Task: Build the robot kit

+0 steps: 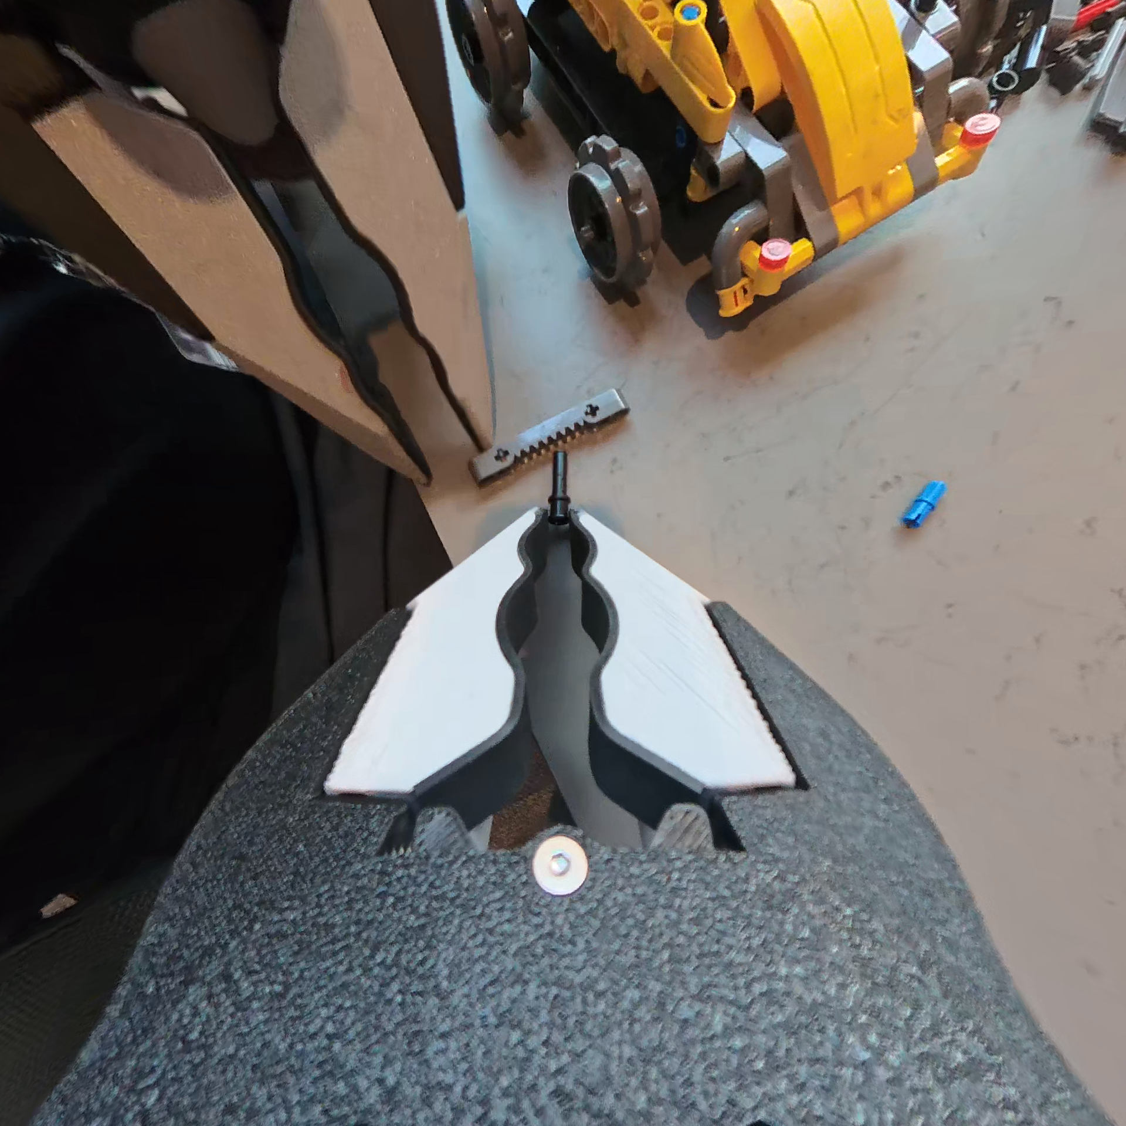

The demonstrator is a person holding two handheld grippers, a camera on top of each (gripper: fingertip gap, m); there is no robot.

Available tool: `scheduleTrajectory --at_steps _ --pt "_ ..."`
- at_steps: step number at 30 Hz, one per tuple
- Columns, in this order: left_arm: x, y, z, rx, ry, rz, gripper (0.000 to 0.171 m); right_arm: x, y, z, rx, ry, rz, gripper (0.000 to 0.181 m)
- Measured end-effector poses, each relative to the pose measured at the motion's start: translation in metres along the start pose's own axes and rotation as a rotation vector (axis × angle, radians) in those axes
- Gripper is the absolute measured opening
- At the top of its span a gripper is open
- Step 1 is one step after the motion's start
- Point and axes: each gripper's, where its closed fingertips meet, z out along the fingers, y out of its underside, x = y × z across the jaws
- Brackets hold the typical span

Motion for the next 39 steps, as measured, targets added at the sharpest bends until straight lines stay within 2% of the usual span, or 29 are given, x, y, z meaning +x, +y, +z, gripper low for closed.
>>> scheduleTrajectory --at_steps 4,7,12,24,31,39 --pt "-0.01 -0.008 -0.014 0.026 -0.087 0.046 0.02 -0.004 0.008 -0.012 -0.002 -0.017 -0.029 0.007" --pt "-0.022 -0.011 -0.013 -0.001 -0.127 0.101 0.043 -0.009 0.009 -0.016 0.015 -0.047 -0.042 0.006" --pt "-0.031 -0.006 0.002 -0.077 -0.112 0.102 0.059 -0.014 0.008 -0.013 0.027 -0.066 -0.065 0.006" --pt "-0.024 -0.008 0.007 -0.091 -0.025 0.09 0.055 -0.02 0.008 -0.01 0.006 -0.112 -0.116 0.006" --pt "-0.025 -0.007 0.005 -0.122 -0.027 0.17 0.063 -0.023 0.006 -0.011 0.016 -0.126 -0.114 0.006" --pt "-0.022 -0.006 0.006 -0.141 0.034 0.176 0.055 -0.027 0.008 -0.008 0.007 -0.146 -0.117 0.006"
